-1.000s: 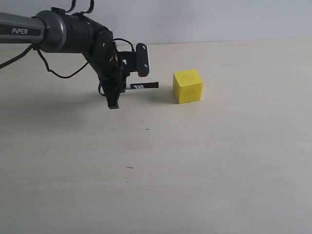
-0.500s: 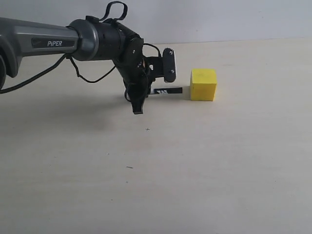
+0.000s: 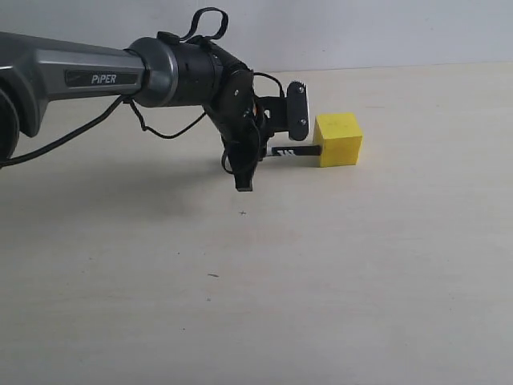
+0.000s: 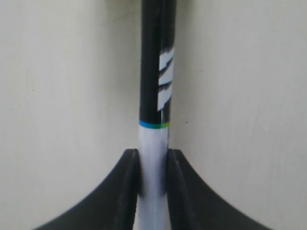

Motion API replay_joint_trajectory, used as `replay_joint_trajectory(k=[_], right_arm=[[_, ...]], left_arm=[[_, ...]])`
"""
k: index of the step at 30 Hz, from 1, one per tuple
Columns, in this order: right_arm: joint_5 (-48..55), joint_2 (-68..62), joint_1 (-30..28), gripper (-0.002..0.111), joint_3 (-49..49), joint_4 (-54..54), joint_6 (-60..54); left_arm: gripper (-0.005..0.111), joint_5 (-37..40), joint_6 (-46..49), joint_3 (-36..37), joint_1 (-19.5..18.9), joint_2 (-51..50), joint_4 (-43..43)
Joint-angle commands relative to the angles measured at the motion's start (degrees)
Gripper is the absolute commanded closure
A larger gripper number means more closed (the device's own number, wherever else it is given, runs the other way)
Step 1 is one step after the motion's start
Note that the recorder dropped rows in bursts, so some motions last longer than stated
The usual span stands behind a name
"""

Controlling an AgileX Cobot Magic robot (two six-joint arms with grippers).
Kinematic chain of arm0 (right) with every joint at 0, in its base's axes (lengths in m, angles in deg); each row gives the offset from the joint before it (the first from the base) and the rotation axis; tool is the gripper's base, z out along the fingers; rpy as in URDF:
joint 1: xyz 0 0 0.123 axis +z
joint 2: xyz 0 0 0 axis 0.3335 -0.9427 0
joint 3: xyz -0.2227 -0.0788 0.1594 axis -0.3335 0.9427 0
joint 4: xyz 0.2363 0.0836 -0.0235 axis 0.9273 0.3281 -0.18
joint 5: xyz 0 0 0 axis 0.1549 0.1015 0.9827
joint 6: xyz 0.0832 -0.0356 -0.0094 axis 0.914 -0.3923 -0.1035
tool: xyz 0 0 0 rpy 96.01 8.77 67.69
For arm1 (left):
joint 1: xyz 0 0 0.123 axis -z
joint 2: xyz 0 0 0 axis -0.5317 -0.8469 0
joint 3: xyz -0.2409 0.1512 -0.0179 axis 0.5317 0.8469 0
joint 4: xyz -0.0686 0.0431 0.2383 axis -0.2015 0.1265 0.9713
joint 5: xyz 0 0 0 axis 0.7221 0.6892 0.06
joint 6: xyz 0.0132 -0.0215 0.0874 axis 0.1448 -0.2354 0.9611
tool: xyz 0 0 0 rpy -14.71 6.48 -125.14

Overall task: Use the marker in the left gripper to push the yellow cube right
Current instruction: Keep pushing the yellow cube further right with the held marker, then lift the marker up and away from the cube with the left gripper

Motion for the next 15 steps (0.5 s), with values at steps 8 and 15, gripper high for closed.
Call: replay_joint_trajectory(k=[8, 15], right_arm=[[-0.43, 0.35, -0.34, 0.108, 0.27, 0.22, -0.39], [-0.43, 0.35, -0.34, 0.108, 0.27, 0.22, -0.39]], left_arm=[[0.107, 11.87, -9.23, -0.30, -1.43, 1.72, -0.19], [0.107, 22.81, -24.62, 0.21, -1.43, 6.69, -0.63]])
